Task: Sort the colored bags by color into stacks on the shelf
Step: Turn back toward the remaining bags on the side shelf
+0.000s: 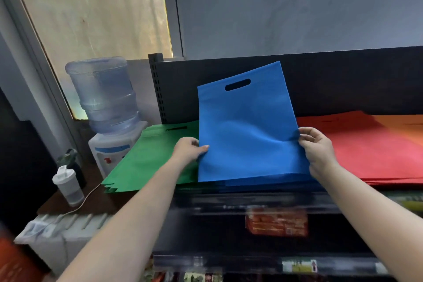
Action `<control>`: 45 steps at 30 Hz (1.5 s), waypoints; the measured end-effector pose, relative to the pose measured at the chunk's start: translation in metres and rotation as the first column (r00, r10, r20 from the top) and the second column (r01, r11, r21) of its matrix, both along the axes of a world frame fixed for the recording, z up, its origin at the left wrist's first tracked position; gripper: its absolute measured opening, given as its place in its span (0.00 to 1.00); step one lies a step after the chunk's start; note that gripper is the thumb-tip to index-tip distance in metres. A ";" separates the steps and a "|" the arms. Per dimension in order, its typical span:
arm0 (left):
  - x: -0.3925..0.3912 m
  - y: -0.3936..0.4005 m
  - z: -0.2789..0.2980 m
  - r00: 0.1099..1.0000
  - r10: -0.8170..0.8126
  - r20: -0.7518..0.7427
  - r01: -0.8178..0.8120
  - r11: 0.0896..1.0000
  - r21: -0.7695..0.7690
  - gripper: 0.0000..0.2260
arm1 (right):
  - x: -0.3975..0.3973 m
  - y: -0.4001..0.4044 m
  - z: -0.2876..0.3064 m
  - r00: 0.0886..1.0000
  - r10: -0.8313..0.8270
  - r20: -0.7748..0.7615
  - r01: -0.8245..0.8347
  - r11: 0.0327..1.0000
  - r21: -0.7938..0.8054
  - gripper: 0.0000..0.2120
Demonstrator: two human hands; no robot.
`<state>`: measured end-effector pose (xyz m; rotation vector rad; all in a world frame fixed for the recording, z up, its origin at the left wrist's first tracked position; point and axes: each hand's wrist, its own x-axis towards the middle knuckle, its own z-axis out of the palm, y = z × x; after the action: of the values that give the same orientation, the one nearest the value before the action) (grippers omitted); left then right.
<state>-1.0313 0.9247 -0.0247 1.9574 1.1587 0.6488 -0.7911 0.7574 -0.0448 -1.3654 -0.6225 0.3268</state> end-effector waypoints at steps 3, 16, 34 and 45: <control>0.020 -0.004 -0.004 0.999 0.040 0.031 -0.043 0.995 0.092 0.08 | 0.014 -0.012 0.002 0.989 -0.057 0.134 0.074 0.989 -0.126 0.12; 0.087 -0.048 -0.006 0.701 0.244 -0.670 0.274 0.775 0.570 0.20 | 0.063 -0.024 0.006 0.685 0.254 0.683 0.441 0.601 -0.666 0.16; 0.429 -0.261 0.064 0.811 -0.074 -0.580 0.537 0.485 0.690 0.21 | 0.290 -0.278 0.090 0.526 0.256 0.811 0.700 0.411 -0.584 0.27; 0.639 -0.434 0.076 0.689 -0.419 -0.591 0.708 0.218 0.671 0.19 | 0.425 -0.462 0.092 0.629 0.060 0.775 0.776 0.002 -0.631 0.25</control>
<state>-0.3925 0.4910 0.0512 3.2276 -0.0256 0.5776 -0.3664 0.2950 0.0469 -3.0759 -0.4346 -0.4041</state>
